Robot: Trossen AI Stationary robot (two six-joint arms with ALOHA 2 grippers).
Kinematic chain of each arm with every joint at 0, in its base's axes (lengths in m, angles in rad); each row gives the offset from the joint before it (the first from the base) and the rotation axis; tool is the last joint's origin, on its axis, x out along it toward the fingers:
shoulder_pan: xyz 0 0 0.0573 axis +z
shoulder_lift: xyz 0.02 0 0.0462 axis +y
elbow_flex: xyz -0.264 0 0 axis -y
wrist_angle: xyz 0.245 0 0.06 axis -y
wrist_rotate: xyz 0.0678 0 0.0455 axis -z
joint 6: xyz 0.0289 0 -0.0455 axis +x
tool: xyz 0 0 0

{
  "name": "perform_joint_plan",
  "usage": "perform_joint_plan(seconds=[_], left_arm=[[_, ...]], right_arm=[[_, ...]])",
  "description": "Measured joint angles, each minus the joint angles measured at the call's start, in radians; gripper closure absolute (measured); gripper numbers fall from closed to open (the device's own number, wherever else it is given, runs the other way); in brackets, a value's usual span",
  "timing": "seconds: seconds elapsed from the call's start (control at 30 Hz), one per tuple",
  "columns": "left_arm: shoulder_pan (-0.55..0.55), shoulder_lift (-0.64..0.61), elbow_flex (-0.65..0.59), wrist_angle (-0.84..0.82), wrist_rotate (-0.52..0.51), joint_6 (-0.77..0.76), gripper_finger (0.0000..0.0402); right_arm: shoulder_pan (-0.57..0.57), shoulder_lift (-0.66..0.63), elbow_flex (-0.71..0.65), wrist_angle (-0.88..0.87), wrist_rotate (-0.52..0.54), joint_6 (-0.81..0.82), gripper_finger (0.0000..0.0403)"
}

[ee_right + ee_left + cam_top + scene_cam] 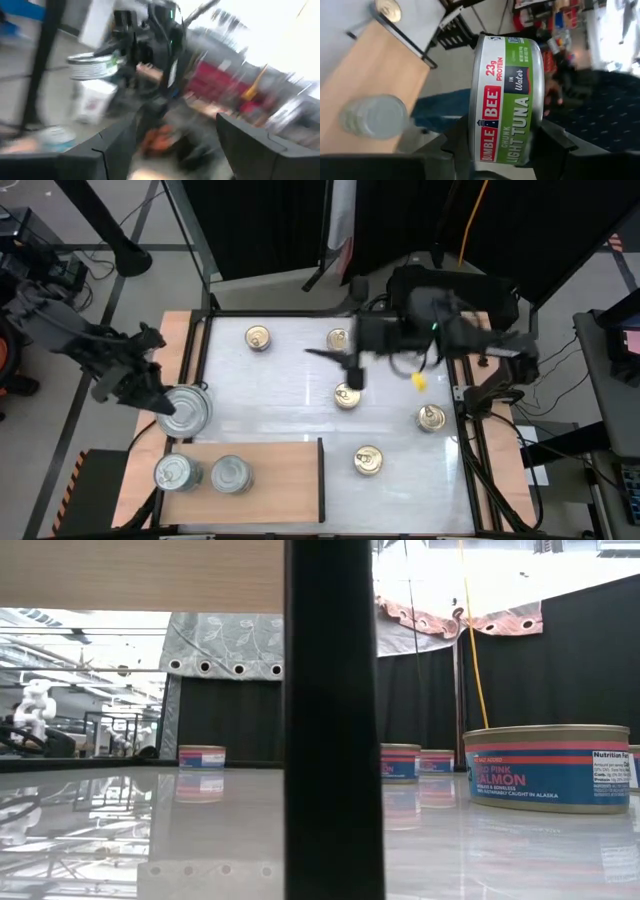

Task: Stack canned seafood by type on shelf
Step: Stack the green tuna can on top of the green tuna can on the shelf

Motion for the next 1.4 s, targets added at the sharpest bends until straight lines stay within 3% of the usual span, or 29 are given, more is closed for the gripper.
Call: perform_joint_plan(seconds=[0.17,0.33,0.5,0.7,1.4], left_arm=[[0.005,-0.034,0.000,0.046,0.025,-0.087,0.0242],[0.047,-0.044,0.000,0.084,-0.007,-0.207,0.0242],[0.071,-0.022,0.000,0.129,-0.067,-0.217,0.0242],[0.112,0.021,0.000,0.170,-0.040,-0.186,0.0242],[0.146,0.100,0.000,0.196,-0.023,-0.225,0.0242]], right_arm=[[0.122,0.122,0.000,0.266,0.206,-0.440,0.0140],[0.180,0.235,0.020,0.456,0.289,-0.754,0.0140],[0.207,0.320,0.139,0.434,0.289,-0.844,0.0140],[0.236,0.404,0.294,0.272,0.267,-0.942,0.0140],[0.260,0.423,0.312,0.241,0.219,-1.094,0.0140]])
